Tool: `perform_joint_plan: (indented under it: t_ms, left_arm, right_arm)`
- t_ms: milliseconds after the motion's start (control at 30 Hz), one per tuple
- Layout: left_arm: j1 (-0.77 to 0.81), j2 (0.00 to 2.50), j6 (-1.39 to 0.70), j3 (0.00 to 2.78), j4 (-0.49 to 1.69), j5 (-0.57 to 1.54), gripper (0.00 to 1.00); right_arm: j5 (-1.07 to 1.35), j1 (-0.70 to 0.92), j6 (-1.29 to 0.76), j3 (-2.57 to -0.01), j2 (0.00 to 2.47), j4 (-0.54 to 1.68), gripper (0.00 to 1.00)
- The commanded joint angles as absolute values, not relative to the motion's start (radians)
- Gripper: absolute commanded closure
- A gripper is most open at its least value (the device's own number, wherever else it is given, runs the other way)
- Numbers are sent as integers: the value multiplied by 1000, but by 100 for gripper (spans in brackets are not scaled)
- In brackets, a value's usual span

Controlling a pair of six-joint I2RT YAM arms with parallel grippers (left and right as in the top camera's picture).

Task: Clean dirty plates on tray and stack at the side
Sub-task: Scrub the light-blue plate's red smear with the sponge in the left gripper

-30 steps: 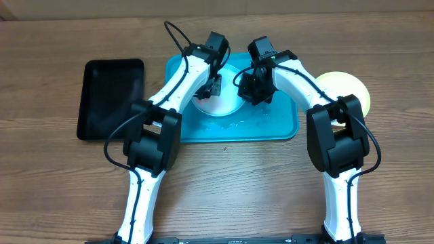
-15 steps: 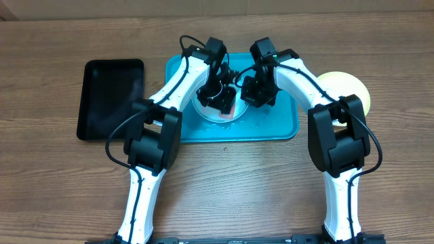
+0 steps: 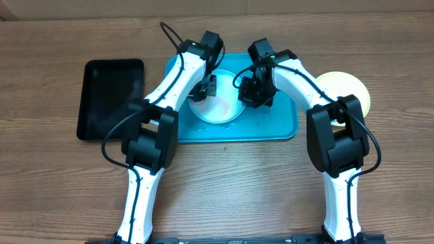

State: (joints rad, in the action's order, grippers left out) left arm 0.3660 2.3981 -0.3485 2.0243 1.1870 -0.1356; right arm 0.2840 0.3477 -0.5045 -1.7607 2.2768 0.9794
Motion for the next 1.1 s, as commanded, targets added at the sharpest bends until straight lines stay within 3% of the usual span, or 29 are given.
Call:
perform_joint_plan:
  t_ms: [0, 267, 400, 533, 700, 867, 967, 1067]
  left_arm:
    - [352, 2433, -209, 2019, 1263, -26, 95]
    - [368, 2433, 259, 2019, 1428, 546, 96]
    - [371, 2433, 239, 2019, 1375, 594, 96]
    - [368, 2433, -5, 2019, 1217, 437, 96]
    - [365, 2433, -290, 2019, 1033, 13, 96]
    - [365, 2433, -440, 2019, 1056, -427, 96]
    - [365, 2433, -465, 2019, 1148, -475, 96]
    - [367, 2433, -416, 2019, 1250, -352, 96]
  right_arm:
    - [280, 319, -480, -1753, 2300, 982, 96]
    - [414, 268, -463, -1689, 2300, 935, 96]
    - [432, 269, -463, -1656, 2300, 914, 96]
    - [432, 273, -458, -1656, 2300, 913, 96]
    - [431, 279, -444, -1656, 2300, 913, 96]
    - [421, 280, -444, -1656, 2300, 913, 96]
    - [421, 280, -444, -1656, 2300, 909, 96]
    - [421, 280, -445, -1656, 2300, 905, 96]
